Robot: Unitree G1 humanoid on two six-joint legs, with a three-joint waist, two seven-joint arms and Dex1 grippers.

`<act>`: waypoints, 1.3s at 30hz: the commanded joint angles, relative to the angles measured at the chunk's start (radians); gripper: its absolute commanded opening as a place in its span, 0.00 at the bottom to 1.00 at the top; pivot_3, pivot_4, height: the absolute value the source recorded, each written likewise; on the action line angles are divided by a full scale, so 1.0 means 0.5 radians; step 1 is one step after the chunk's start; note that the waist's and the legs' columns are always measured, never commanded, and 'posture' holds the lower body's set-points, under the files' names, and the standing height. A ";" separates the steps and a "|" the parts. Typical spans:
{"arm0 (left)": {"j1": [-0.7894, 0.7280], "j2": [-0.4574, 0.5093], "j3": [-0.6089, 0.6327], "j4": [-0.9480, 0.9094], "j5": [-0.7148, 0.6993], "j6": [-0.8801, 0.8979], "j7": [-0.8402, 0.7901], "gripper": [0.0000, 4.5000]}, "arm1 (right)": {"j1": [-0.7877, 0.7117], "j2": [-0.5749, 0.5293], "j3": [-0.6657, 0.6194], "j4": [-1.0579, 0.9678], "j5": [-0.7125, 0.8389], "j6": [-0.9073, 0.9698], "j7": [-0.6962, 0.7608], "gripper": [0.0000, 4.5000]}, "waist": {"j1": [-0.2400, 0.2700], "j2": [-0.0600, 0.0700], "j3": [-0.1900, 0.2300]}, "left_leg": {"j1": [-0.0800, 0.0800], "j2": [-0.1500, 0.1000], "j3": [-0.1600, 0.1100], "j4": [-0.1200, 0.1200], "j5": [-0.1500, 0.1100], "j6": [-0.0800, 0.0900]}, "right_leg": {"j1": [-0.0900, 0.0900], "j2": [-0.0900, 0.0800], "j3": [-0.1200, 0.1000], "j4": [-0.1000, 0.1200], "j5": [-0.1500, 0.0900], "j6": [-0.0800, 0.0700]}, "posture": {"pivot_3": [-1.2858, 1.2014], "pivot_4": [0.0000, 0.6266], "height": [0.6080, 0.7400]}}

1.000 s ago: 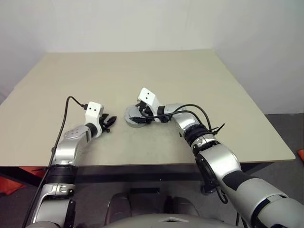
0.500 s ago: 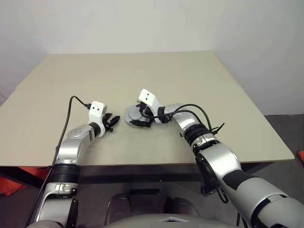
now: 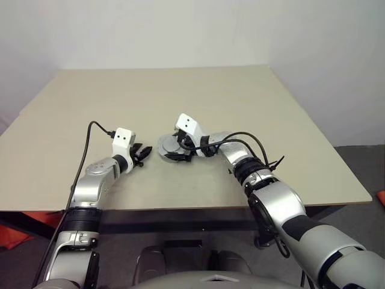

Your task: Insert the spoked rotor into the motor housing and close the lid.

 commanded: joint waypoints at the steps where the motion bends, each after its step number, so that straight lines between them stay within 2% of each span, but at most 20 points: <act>1: -0.048 0.013 0.023 -0.076 -0.031 -0.011 0.001 0.51 | 0.030 0.032 -0.050 -0.051 0.111 0.067 0.199 1.00 | -0.001 0.000 0.000 | -0.003 0.000 0.000 -0.003 0.000 0.000 | -0.001 0.000 -0.001 -0.005 0.001 -0.001 | 0.52 0.00 1.00; 7: -0.074 0.019 0.031 -0.049 -0.040 -0.012 0.001 0.51 | 0.021 0.061 -0.172 -0.212 0.308 0.202 0.382 1.00 | -0.007 -0.001 0.000 | -0.047 0.000 0.002 0.001 0.002 0.011 | -0.035 0.001 -0.005 -0.010 0.002 -0.003 | 0.52 0.00 1.00; 10: -0.088 0.027 0.047 -0.035 -0.051 -0.012 0.002 0.51 | 0.024 0.068 -0.220 -0.301 0.403 0.302 0.478 1.00 | -0.004 0.000 0.000 | -0.057 0.002 0.002 0.003 0.001 0.014 | -0.043 0.001 -0.010 -0.011 0.003 -0.004 | 0.52 0.00 1.00; 15: -0.098 0.035 0.068 -0.025 -0.074 -0.004 0.004 0.51 | 0.035 0.073 -0.263 -0.409 0.497 0.420 0.533 1.00 | 0.007 0.000 0.000 | -0.057 0.003 0.003 0.005 -0.003 0.020 | -0.042 0.000 -0.011 -0.011 0.003 -0.004 | 0.52 0.00 1.00; 26: -0.105 0.019 0.061 -0.039 -0.081 0.009 0.001 0.51 | 0.027 0.078 -0.270 -0.404 0.496 0.408 0.422 1.00 | 0.041 0.000 0.000 | -0.044 0.005 0.002 0.008 -0.002 0.005 | -0.030 0.000 -0.010 -0.007 0.003 -0.003 | 0.52 0.00 1.00; 39: -0.335 -0.143 0.244 0.019 -0.424 0.212 0.002 0.51 | 0.018 0.077 -0.264 -0.371 0.475 0.363 0.315 1.00 | 0.045 -0.001 0.000 | -0.046 0.004 0.002 0.008 0.000 0.002 | -0.030 0.000 -0.010 -0.007 0.003 -0.003 | 0.52 0.00 1.00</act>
